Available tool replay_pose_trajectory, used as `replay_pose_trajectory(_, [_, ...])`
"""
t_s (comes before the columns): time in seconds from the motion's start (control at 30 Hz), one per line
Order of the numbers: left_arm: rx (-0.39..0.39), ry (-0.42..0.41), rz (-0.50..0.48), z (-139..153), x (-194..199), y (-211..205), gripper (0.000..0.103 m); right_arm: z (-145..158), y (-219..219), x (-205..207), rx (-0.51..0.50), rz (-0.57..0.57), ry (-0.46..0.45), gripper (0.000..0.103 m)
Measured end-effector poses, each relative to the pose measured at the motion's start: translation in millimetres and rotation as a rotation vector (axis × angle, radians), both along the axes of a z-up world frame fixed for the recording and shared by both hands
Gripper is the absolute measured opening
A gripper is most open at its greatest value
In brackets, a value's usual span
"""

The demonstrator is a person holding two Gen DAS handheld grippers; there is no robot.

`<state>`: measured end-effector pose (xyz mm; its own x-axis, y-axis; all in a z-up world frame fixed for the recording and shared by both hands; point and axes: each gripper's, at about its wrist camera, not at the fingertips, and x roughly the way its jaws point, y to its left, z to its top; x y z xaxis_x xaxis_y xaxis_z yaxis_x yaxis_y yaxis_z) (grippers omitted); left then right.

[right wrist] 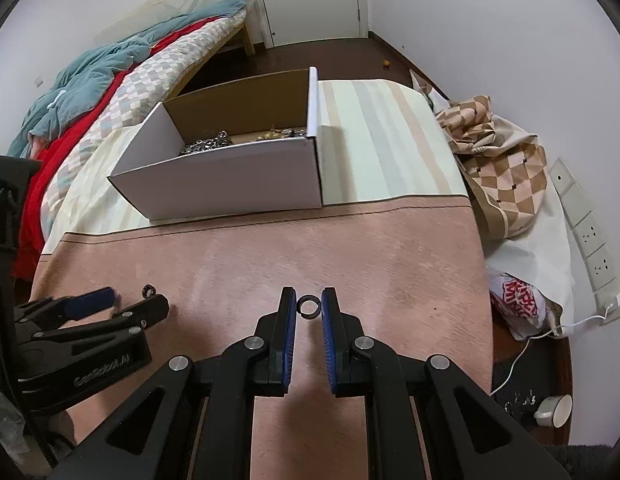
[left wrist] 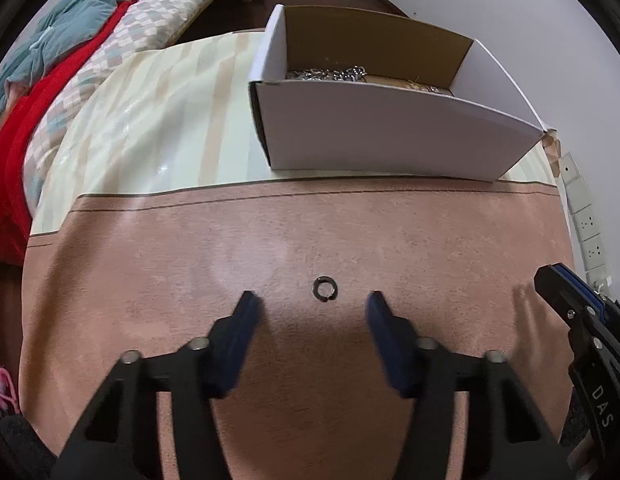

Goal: Organize jewelry
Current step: 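Grasp the other small dark ring with the left gripper while the right gripper holds its ring, then carry both rings into the white box and open both grippers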

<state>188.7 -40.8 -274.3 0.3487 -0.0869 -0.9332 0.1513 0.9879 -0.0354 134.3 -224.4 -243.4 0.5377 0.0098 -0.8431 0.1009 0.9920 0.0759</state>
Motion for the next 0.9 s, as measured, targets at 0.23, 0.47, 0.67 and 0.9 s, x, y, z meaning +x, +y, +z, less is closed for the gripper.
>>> replay_pose_trajectory(0.23, [-0.017,-0.024,-0.018,2,5,-5,0.01,1,3,0,-0.003,-0.004,-0.005,0.013])
replay_pose_trajectory(0.47, [-0.038,-0.043,-0.027,5,3,1,0.01,6,4,0,-0.001,-0.001,-0.018,0.013])
replay_pose_trajectory(0.67, [-0.069,-0.093,-0.039,33,-3,2,0.01,26,6,0,0.023,0.003,-0.052,0.013])
replay_pose_trajectory(0.9, [-0.183,-0.133,-0.047,89,26,7,0.01,75,4,36,0.087,0.033,-0.131,0.013])
